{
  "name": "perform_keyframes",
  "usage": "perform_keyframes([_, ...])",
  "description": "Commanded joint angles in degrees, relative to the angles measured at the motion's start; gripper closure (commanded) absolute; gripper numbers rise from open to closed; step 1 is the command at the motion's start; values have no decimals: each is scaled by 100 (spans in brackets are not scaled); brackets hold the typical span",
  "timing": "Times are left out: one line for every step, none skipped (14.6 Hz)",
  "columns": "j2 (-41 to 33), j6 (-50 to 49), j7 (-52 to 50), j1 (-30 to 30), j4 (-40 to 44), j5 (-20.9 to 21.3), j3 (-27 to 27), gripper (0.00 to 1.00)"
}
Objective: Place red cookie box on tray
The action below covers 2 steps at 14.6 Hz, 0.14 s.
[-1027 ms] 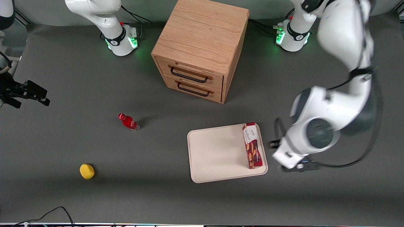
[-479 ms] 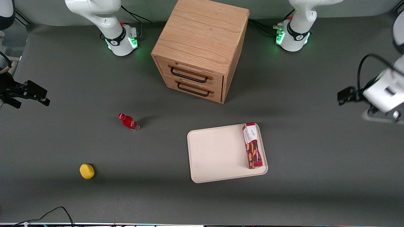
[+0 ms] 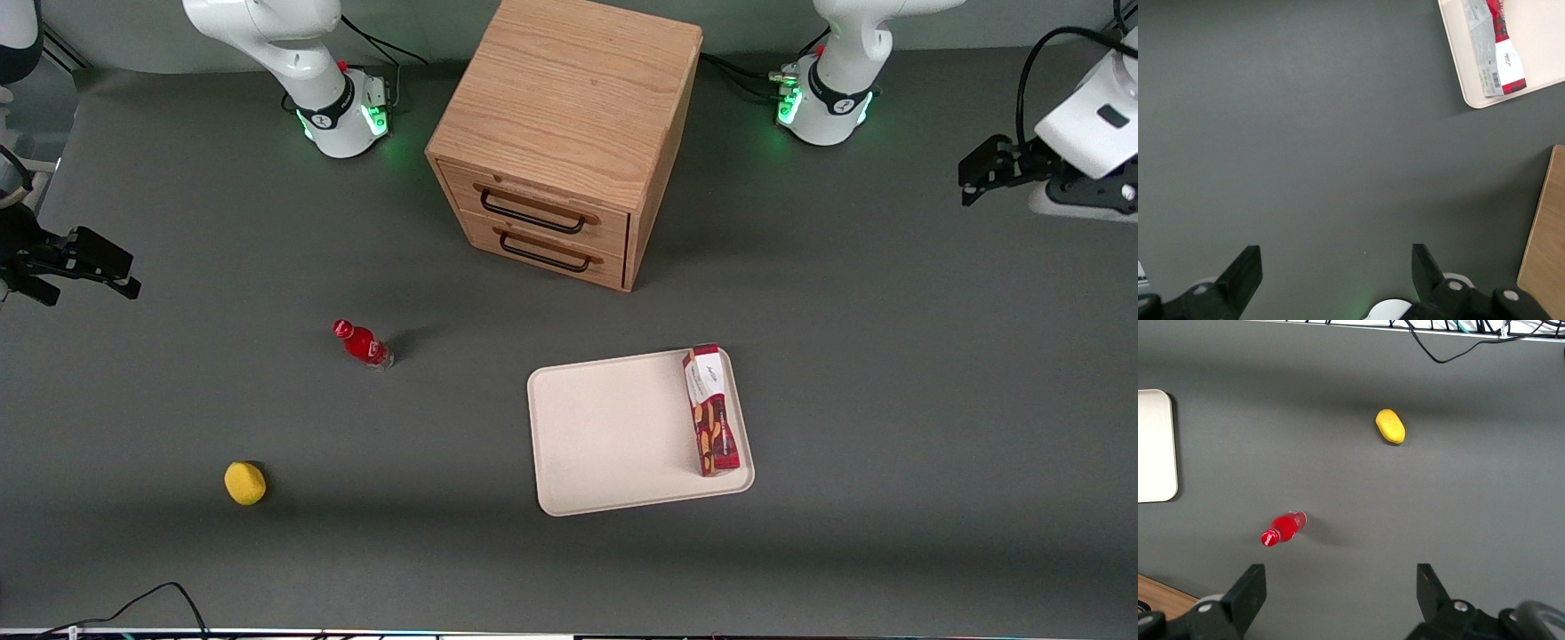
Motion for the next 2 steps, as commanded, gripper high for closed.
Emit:
perform_keyframes([50, -95, 353, -15, 136, -58, 33, 0])
perform_keyframes([120, -209, 450, 2, 241, -49, 42, 0])
